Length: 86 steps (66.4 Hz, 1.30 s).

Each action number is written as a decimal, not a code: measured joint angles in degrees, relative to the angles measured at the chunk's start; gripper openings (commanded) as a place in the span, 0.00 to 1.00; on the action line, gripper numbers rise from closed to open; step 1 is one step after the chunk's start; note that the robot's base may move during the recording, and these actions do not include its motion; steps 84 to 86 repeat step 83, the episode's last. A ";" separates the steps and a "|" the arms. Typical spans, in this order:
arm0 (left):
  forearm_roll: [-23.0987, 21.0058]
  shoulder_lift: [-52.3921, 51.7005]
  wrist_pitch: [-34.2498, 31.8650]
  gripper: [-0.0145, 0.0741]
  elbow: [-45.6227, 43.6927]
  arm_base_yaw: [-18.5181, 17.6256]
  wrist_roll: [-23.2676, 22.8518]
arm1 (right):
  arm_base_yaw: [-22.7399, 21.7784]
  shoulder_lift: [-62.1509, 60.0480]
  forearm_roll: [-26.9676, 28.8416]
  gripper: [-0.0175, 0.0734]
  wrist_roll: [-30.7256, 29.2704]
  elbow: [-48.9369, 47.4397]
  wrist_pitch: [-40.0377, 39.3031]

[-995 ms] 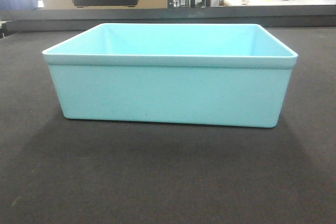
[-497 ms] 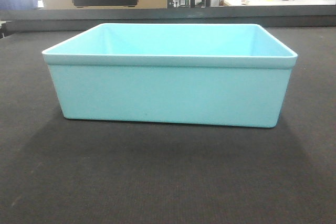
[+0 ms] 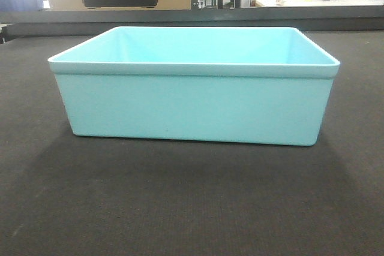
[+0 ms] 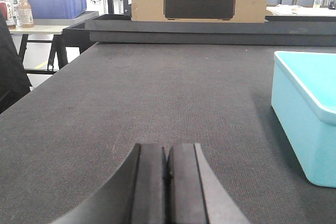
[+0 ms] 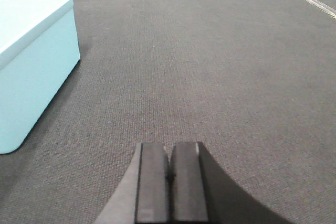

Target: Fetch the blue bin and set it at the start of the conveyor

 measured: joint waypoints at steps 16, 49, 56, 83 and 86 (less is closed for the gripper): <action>0.00 0.00 0.00 0.04 0.00 0.00 0.00 | 0.00 0.00 0.00 0.01 0.00 0.00 0.00; 0.00 0.00 0.00 0.04 0.00 0.00 0.00 | 0.00 0.00 0.00 0.01 -2.23 0.25 -14.03; 0.00 0.00 0.00 0.04 0.00 0.00 0.00 | 0.00 0.00 0.00 0.01 -2.23 0.25 -14.03; 0.00 0.00 0.00 0.04 0.00 0.00 0.00 | 0.00 0.00 0.00 0.01 -2.34 0.25 -14.14; 0.00 0.00 0.00 0.04 0.00 0.00 0.00 | 0.00 0.00 0.00 0.01 -2.34 0.25 -14.14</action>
